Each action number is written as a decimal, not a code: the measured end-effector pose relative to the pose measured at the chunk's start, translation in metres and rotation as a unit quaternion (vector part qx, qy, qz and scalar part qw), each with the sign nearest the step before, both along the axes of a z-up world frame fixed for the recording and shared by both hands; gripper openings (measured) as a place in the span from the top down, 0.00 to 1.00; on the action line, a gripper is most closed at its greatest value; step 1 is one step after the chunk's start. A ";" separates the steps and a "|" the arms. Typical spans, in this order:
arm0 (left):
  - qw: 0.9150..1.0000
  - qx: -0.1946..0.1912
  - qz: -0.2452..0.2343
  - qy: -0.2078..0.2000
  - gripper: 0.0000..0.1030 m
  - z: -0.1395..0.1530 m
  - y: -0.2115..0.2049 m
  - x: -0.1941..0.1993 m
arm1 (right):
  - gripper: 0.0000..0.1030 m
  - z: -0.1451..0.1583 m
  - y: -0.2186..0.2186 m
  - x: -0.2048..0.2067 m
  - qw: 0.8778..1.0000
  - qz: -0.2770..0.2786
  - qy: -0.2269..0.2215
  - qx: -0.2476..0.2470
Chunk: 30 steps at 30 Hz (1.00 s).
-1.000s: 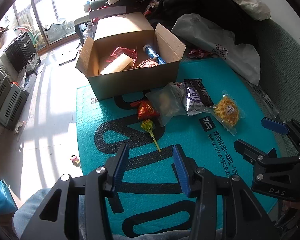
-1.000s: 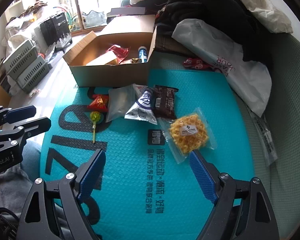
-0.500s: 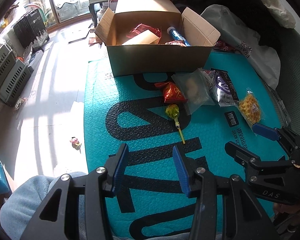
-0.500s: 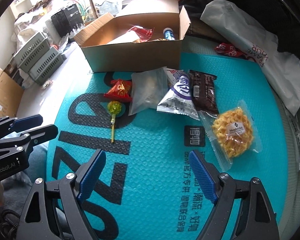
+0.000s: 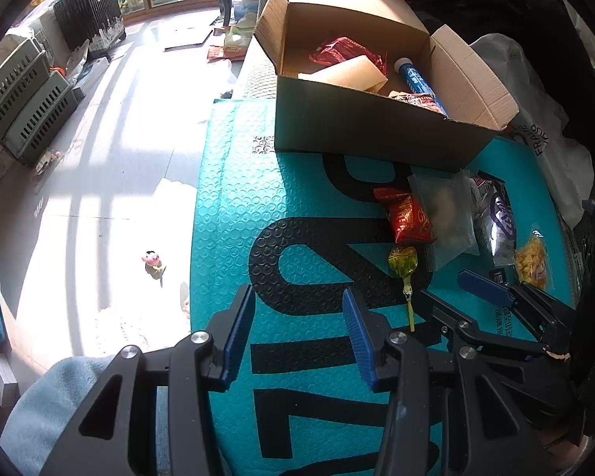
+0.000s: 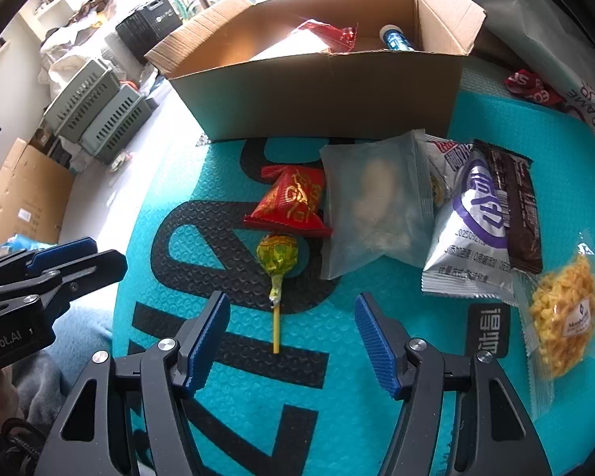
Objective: Organize snacks
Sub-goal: 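Withdraw both open tools from the box back toward the snacks on the mat, then grasp the red candy bag with the left tool while the right tool approaches the lollipop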
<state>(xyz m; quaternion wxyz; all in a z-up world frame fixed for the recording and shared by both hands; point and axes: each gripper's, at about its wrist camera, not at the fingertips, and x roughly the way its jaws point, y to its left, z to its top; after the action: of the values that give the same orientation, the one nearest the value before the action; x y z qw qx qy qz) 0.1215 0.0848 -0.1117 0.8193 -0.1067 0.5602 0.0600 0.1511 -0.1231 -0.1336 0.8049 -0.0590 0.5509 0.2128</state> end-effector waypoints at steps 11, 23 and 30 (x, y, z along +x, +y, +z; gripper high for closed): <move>1.000 -0.009 0.022 0.012 0.56 -0.006 0.009 0.009 | 0.60 -0.018 0.015 0.019 1.000 0.012 0.020 0.014; 1.000 -0.021 -0.013 0.001 0.56 0.001 -0.015 0.020 | 0.89 -0.011 -0.010 0.016 0.999 -0.011 0.019 0.025; 0.998 -0.035 -0.050 -0.007 0.56 -0.001 -0.042 0.044 | 0.90 -0.006 -0.034 0.009 0.999 -0.028 0.021 0.015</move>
<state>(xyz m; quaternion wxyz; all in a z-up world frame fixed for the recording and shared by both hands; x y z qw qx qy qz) 0.1654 0.0432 -0.1130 0.8212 -0.1073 0.5605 -0.0017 0.1597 -0.1575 -0.1400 0.7994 -0.0268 0.5662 0.1994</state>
